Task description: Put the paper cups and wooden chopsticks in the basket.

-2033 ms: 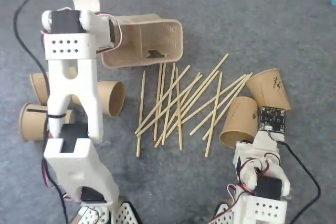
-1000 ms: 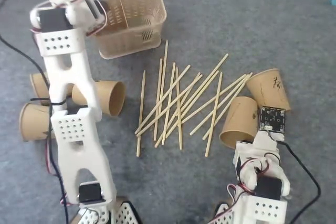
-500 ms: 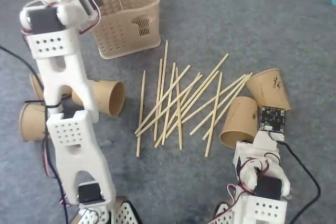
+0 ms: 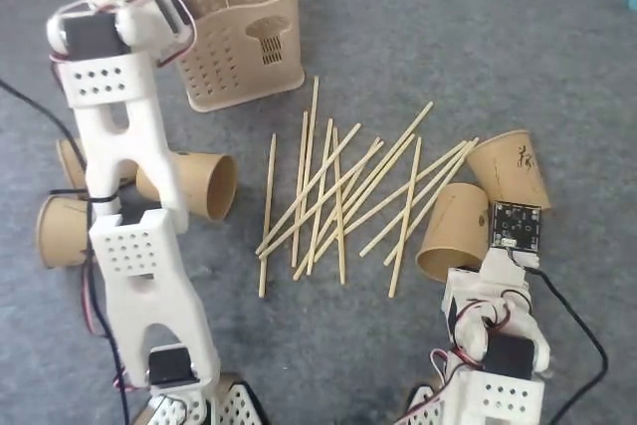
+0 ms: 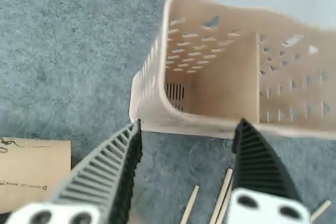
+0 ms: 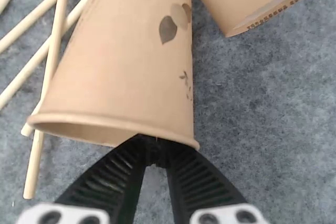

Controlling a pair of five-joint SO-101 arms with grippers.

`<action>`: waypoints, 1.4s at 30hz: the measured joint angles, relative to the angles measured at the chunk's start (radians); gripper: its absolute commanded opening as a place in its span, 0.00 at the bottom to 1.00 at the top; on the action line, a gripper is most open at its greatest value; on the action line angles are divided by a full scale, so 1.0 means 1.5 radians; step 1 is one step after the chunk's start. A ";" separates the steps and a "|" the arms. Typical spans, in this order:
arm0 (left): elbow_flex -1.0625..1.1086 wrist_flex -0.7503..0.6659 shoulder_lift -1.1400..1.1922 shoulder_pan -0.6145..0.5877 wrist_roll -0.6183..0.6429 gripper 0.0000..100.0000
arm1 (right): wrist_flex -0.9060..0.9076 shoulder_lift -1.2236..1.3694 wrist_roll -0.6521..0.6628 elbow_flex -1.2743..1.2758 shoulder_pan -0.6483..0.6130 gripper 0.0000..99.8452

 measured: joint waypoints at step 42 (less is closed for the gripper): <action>-0.038 0.011 0.129 0.096 -0.120 0.01 | 0.000 0.000 0.000 0.000 0.000 0.02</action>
